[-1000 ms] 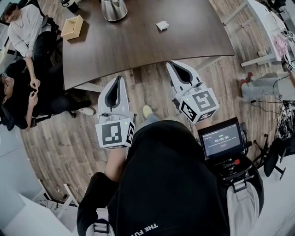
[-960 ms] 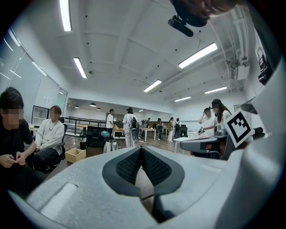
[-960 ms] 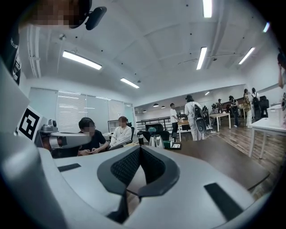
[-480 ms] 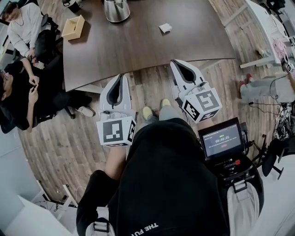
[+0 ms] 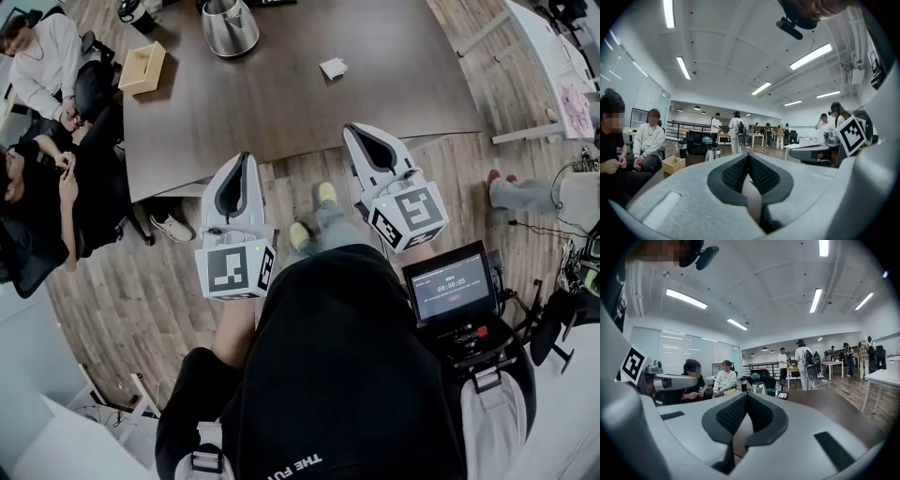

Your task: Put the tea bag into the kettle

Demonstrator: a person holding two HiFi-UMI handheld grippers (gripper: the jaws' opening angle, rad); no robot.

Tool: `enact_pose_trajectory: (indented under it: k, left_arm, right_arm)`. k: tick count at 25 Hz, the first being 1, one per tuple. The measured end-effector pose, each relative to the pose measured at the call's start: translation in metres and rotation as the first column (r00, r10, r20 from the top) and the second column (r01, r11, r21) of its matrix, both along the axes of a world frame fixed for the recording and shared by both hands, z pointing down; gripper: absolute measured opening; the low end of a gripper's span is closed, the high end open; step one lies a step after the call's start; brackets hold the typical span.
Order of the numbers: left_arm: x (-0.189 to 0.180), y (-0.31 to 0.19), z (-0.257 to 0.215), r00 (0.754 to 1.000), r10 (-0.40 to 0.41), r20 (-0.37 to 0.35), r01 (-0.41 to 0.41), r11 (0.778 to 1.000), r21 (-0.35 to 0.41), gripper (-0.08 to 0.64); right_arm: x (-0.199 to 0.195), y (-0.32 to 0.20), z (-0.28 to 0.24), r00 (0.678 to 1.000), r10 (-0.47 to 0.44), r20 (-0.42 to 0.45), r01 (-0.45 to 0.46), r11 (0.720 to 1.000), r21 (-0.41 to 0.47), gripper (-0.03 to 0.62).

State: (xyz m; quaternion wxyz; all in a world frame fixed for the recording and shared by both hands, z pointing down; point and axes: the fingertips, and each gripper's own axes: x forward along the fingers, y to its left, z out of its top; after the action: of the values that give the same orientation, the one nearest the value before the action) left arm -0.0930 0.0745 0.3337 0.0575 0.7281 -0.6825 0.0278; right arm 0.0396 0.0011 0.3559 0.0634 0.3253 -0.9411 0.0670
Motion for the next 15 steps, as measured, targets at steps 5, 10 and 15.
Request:
enact_pose_trajectory:
  k: [5, 10, 15]
  left_arm:
    - [0.005, -0.037, -0.004, 0.999, -0.016, 0.033, 0.016, 1.0, -0.005, 0.002]
    - [0.012, -0.088, -0.006, 0.998, -0.016, 0.058, 0.017, 1.0, -0.006, 0.002]
    - [0.014, -0.112, -0.004, 0.998, -0.021, 0.058, 0.022, 1.0, -0.013, 0.003]
  right_arm:
    - [-0.001, -0.04, 0.003, 1.0, -0.024, 0.018, 0.024, 1.0, -0.002, 0.005]
    - [0.006, -0.093, 0.006, 0.999, -0.024, 0.045, 0.024, 1.0, -0.006, 0.005]
    - [0.003, -0.115, 0.005, 0.997, -0.049, 0.052, 0.049, 0.999, -0.006, 0.005]
